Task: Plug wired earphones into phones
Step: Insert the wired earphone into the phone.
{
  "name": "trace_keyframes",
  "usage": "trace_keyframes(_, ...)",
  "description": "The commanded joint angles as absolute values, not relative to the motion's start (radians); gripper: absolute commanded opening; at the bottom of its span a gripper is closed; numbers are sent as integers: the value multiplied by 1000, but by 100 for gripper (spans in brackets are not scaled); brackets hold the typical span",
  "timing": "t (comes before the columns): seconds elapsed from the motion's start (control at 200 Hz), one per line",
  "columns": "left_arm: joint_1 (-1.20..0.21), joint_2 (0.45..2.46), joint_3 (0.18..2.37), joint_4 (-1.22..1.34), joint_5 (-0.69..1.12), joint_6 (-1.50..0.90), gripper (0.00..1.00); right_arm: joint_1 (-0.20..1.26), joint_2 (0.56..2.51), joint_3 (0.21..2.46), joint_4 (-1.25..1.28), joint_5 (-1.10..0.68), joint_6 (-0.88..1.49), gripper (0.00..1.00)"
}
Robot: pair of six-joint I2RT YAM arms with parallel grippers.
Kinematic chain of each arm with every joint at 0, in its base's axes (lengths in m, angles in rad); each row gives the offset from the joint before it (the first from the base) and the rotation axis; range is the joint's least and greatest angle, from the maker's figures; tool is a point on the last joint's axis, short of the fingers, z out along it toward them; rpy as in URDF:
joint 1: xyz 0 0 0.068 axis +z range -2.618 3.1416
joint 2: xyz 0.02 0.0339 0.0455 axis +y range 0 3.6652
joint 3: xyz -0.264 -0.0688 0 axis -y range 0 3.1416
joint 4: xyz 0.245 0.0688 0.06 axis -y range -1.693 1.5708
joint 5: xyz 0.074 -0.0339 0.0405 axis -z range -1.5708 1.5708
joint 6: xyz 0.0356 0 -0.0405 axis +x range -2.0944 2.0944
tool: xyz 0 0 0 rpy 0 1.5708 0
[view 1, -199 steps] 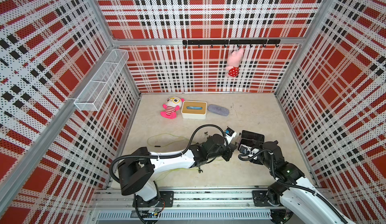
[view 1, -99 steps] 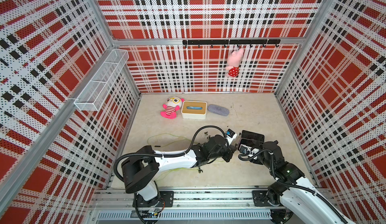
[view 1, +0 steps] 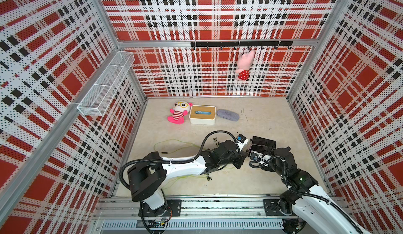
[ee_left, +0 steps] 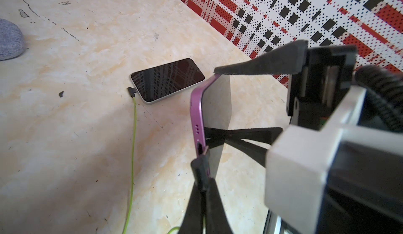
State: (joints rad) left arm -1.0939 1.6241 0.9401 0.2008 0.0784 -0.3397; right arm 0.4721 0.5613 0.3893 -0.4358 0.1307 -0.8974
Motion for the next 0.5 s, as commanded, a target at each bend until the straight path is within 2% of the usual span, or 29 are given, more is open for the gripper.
trace_keyframes(0.0, -1091, 1645, 969, 184, 76, -321, 0, 483, 542, 401, -386, 112, -907, 40)
trace_keyframes(0.496, -1080, 1576, 920, 224, 47, -327, 0, 483, 543, 395, -384, 121, -900, 40)
